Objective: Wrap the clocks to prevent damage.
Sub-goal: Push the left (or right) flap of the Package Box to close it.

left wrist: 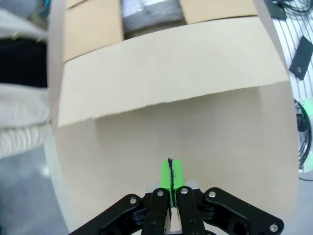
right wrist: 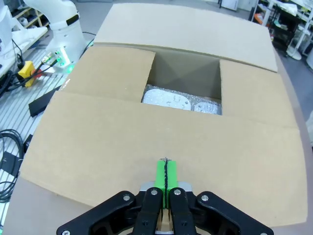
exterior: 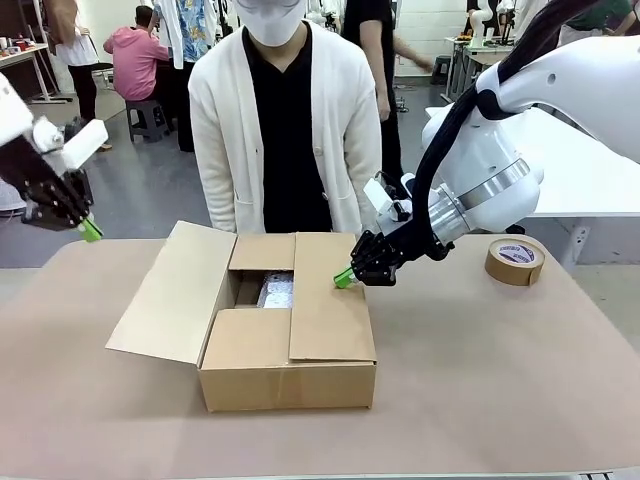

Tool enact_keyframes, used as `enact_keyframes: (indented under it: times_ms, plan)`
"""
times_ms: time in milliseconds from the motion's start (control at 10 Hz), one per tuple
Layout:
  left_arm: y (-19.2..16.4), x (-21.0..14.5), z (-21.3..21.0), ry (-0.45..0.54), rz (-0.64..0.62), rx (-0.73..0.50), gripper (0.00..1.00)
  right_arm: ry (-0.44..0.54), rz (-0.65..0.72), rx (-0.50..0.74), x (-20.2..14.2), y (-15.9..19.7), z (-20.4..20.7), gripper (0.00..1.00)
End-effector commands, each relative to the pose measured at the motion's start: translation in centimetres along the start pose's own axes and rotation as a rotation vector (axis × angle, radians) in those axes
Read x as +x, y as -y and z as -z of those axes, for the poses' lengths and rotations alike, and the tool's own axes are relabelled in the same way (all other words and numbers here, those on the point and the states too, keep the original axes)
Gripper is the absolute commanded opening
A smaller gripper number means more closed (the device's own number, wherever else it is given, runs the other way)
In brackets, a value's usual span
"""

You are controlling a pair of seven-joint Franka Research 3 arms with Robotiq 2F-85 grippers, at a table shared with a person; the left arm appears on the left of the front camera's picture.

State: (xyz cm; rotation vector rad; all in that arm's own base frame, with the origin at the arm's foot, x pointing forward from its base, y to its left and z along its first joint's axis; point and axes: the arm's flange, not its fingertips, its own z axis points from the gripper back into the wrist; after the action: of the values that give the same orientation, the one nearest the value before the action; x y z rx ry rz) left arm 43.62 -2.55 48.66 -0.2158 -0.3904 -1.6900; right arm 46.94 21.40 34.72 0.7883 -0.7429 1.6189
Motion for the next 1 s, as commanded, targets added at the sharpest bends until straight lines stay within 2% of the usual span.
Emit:
enact_keyframes:
  times_ms: [0, 200, 300, 400, 900]
  plan:
    - [-1.2, -2.9, 3.0, 0.088, -0.013, -0.162, 0.01, -0.007, 0.001, -0.002, -0.5, 0.0, 0.2, 0.01]
    - [0.6, -3.6, 6.2, 0.096, -0.106, -0.208, 0.01, -0.007, 0.001, -0.002, -0.5, 0.0, 0.2, 0.01]
    - [1.0, -2.4, 4.4, 0.041, -0.229, -0.157, 0.01, -0.007, 0.001, -0.002, -0.5, 0.0, 0.2, 0.01]
    - [0.5, -4.4, 6.5, 0.103, -0.049, -0.19, 0.01, -0.007, 0.001, -0.002, -0.5, 0.0, 0.2, 0.01]
    - [0.5, -4.0, 6.6, 0.079, -0.068, -0.196, 0.01, -0.007, 0.001, -0.002, -0.5, 0.0, 0.2, 0.01]
